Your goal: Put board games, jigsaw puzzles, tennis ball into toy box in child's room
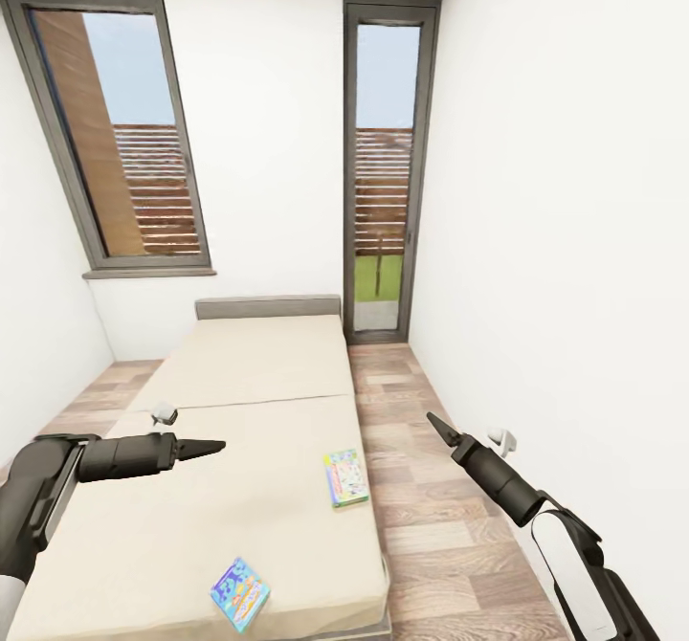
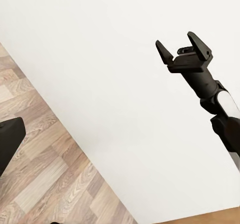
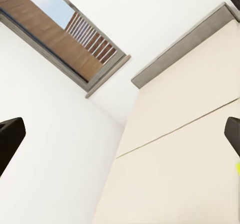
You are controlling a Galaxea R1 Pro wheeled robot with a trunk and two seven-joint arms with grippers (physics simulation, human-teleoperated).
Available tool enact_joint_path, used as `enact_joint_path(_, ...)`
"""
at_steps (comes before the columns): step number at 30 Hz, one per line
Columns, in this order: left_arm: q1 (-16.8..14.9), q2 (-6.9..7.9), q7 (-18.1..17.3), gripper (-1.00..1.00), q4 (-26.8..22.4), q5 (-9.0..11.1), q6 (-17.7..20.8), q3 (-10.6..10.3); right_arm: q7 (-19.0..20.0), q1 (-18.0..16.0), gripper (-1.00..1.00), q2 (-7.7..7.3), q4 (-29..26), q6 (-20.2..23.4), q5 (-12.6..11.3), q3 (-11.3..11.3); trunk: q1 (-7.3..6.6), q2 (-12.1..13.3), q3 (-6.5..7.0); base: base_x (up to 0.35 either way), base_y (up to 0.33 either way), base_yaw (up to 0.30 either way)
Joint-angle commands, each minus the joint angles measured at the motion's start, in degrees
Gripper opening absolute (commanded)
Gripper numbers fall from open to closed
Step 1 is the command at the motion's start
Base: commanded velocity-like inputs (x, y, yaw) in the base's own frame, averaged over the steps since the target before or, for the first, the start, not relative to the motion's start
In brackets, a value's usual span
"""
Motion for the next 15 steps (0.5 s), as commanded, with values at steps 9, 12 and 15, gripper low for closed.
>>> enact_joint_path(9, 0.0, -0.07, -0.3, 1.0, 0.0, -0.2, 0.6, 0.0, 0.1, 0.0, 1.0, 0.03, 0.1, 0.4, -0.3, -0.1, 0.03, -0.1, -0.03, 0.0, -0.151, 0.0)
enact_joint_path(12, 0.0, -0.07, -0.3, 1.0, 0.0, -0.2, 0.6, 0.0, 0.1, 0.0, 1.0, 0.02, 0.1, 0.5, -0.3, -0.1, 0.03, -0.1, -0.03, 0.0, -0.068, 0.002)
enact_joint_path(15, 0.0, -0.08, -0.2, 1.0, 0.0, -0.2, 0.6, 0.0, 0.1, 0.0, 1.0, 0.02, 0.1, 0.4, -0.4, -0.1, 0.03, -0.1, -0.03, -0.005, -0.174, 0.057)
